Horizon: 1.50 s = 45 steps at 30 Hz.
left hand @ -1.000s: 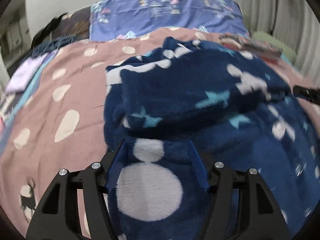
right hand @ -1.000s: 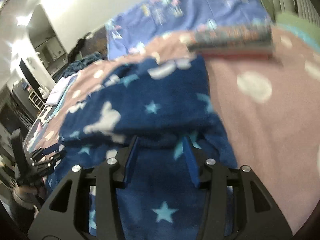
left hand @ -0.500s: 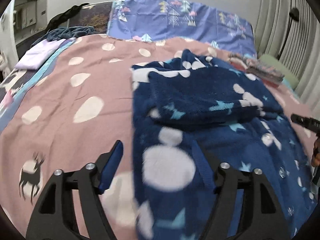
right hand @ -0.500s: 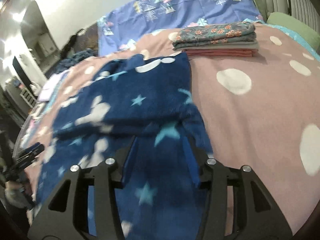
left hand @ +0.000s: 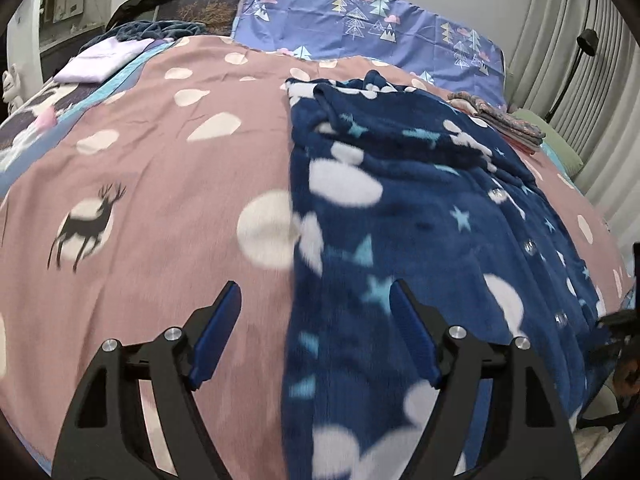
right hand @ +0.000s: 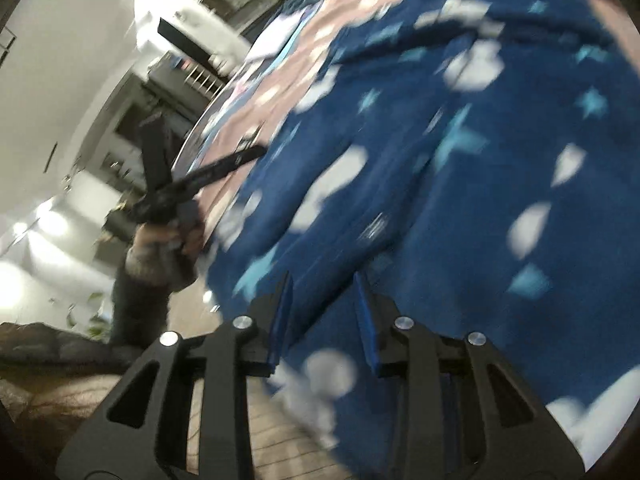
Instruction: Fold small clothes
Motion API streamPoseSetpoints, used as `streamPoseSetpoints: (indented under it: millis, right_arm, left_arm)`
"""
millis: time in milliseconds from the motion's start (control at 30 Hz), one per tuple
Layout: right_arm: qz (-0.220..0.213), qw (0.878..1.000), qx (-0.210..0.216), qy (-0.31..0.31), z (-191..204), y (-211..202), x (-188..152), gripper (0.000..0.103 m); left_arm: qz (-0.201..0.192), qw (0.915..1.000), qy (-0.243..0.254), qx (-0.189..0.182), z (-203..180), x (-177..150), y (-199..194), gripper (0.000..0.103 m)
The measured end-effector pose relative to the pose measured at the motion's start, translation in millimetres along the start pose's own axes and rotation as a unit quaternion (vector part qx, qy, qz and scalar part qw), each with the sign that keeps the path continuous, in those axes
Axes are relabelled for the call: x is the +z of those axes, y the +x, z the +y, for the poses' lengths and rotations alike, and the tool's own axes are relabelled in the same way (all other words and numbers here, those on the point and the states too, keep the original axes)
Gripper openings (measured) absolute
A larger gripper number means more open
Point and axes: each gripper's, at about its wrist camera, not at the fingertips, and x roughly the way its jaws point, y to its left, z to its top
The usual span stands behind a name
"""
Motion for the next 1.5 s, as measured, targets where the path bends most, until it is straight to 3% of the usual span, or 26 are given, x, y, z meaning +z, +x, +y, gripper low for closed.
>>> streamPoseSetpoints:
  millis: [100, 167, 200, 233, 267, 400, 533, 600, 667, 733, 767, 800, 833, 867, 933, 967, 1000, 1067, 1133, 1200, 1300, 1333, 1367, 1400, 1467, 1500]
  right_arm:
    - [0.019, 0.999, 0.029, 0.016, 2, 17, -9, 0.047]
    - [0.015, 0.999, 0.033, 0.024, 1, 26, -8, 0.047]
    - [0.012, 0.999, 0.039, 0.035, 1, 30, -6, 0.042]
    - [0.01, 0.998, 0.04, 0.042, 1, 32, -4, 0.031]
    - [0.007, 0.998, 0.043, 0.042, 5, 32, -3, 0.006]
    - [-0.048, 0.998, 0.035, 0.016, 20, -5, -7, 0.006]
    - [-0.051, 0.998, 0.024, 0.028, 12, -14, -15, 0.005]
    - [-0.043, 0.997, 0.04, 0.047, 6, -7, -20, 0.005]
    - [-0.047, 0.993, 0.085, 0.06, 8, -2, -19, 0.005]
    - [-0.054, 0.992, 0.1, 0.048, 17, -4, -13, 0.01]
    - [-0.047, 0.995, 0.084, 0.037, 23, -1, -8, 0.018]
    - [-0.04, 0.996, 0.069, 0.032, 25, 2, -6, 0.042]
    - [-0.029, 0.998, 0.042, 0.028, 27, 7, -6, 0.053]
    - [-0.017, 0.999, 0.019, 0.025, 28, 13, -7, 0.056]
    - [0.003, 1.0, 0.011, 0.025, 26, 26, -8, 0.045]
    - [0.009, 1.0, 0.012, 0.025, 26, 33, -6, 0.013]
    - [0.009, 0.999, 0.017, 0.028, 24, 32, -7, 0.005]
    - [-0.031, 0.999, 0.037, 0.016, 31, 14, -6, 0.005]
    - [-0.063, 0.998, 0.016, -0.018, 45, -14, -13, 0.005]
    - [-0.038, 0.999, -0.007, -0.021, 39, -15, -17, 0.008]
    - [-0.003, 0.998, -0.055, 0.031, 10, -4, -26, 0.014]
    - [-0.015, 0.998, -0.045, 0.049, 1, -13, -29, 0.014]
    - [-0.059, 0.995, -0.03, 0.068, -9, -35, -33, 0.018]
    - [-0.105, 0.991, -0.028, 0.08, -17, -57, -39, 0.033]
    - [-0.181, 0.975, -0.073, 0.11, -37, -104, -56, 0.047]
    - [-0.189, 0.969, -0.097, 0.125, -45, -114, -61, 0.047]
  left_arm:
    - [0.001, 1.0, -0.009, -0.002, 3, -20, -8, 0.077]
    - [0.006, 0.9999, -0.014, -0.007, 5, -30, -10, 0.077]
    - [0.011, 0.9998, -0.015, -0.006, 5, -36, -9, 0.077]
    - [0.011, 0.9998, -0.016, -0.006, 6, -42, -11, 0.077]
    - [0.008, 0.9998, -0.018, -0.009, 6, -45, -14, 0.077]
    - [0.003, 0.9992, -0.025, -0.03, 10, -56, -27, 0.077]
    - [0.004, 0.9984, -0.016, -0.053, 6, -69, -33, 0.077]
    - [0.002, 0.998, -0.01, -0.062, 4, -73, -35, 0.077]
    - [0.002, 0.9976, -0.011, -0.068, 4, -75, -37, 0.077]
    - [0.004, 0.9974, -0.011, -0.071, 5, -75, -38, 0.077]
    - [0.005, 0.9973, -0.01, -0.072, 4, -75, -38, 0.077]
    - [0.007, 0.9971, -0.01, -0.076, 4, -75, -38, 0.077]
    - [0.007, 0.9967, -0.009, -0.08, 3, -76, -38, 0.077]
    - [0.007, 0.9965, -0.01, -0.083, 4, -77, -39, 0.077]
    - [0.004, 0.9958, -0.012, -0.091, 4, -80, -40, 0.077]
    - [0.002, 0.9955, -0.015, -0.093, 5, -82, -41, 0.077]
    - [0.002, 0.9954, -0.016, -0.095, 5, -82, -41, 0.077]
    - [0.004, 0.9952, -0.016, -0.097, 3, -82, -42, 0.077]
    - [0.008, 0.9947, -0.007, -0.102, -1, -84, -45, 0.077]
    - [0.013, 0.9942, 0.011, -0.106, -6, -87, -45, 0.077]
    - [0.014, 0.9939, 0.018, -0.108, -9, -89, -45, 0.076]
    - [0.014, 0.9931, 0.01, -0.116, -9, -90, -46, 0.075]
    - [0.015, 0.9918, 0.003, -0.127, -8, -91, -47, 0.073]
    - [0.015, 0.9904, -0.002, -0.137, -8, -93, -48, 0.072]
    - [0.017, 0.989, -0.001, -0.147, -11, -96, -51, 0.071]
    - [0.018, 0.9891, 0.004, -0.146, -12, -97, -51, 0.071]
